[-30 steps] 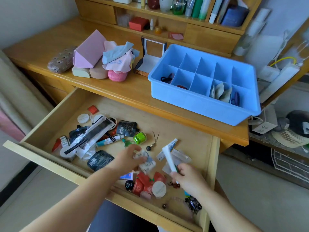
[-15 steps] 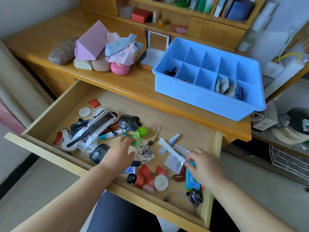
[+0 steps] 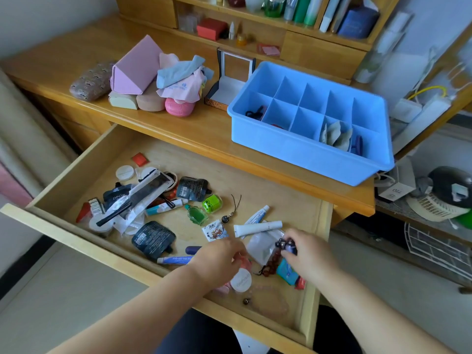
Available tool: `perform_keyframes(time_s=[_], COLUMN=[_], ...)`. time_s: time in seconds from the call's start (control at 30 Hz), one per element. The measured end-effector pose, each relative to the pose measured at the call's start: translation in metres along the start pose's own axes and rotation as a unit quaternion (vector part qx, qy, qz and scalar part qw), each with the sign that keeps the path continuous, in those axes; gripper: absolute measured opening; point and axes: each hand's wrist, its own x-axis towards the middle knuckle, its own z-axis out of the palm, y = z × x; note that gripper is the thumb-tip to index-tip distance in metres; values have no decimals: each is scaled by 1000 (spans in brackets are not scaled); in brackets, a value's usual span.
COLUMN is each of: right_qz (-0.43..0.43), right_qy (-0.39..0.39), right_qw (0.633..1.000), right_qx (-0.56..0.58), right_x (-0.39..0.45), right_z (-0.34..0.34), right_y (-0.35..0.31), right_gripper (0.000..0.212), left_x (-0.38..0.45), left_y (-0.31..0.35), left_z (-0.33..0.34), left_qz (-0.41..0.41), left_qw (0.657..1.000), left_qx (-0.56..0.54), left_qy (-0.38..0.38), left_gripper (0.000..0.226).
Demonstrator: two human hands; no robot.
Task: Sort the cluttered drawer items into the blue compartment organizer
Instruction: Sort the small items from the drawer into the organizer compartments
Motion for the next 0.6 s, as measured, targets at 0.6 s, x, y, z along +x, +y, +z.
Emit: perform_keyframes(time_s=[0.6], right_qz=[14], right_qy=[5], right_qw=[999], right_qx=[45], right_x=[32], right_z=[-19], right_y=[18], right_gripper=[19], left_x=[28], left_y=[26], left_z=[14], left_qz=[-26], left_qw=[996], left_qx=[-29], left_qy=[-86], left_gripper=[31])
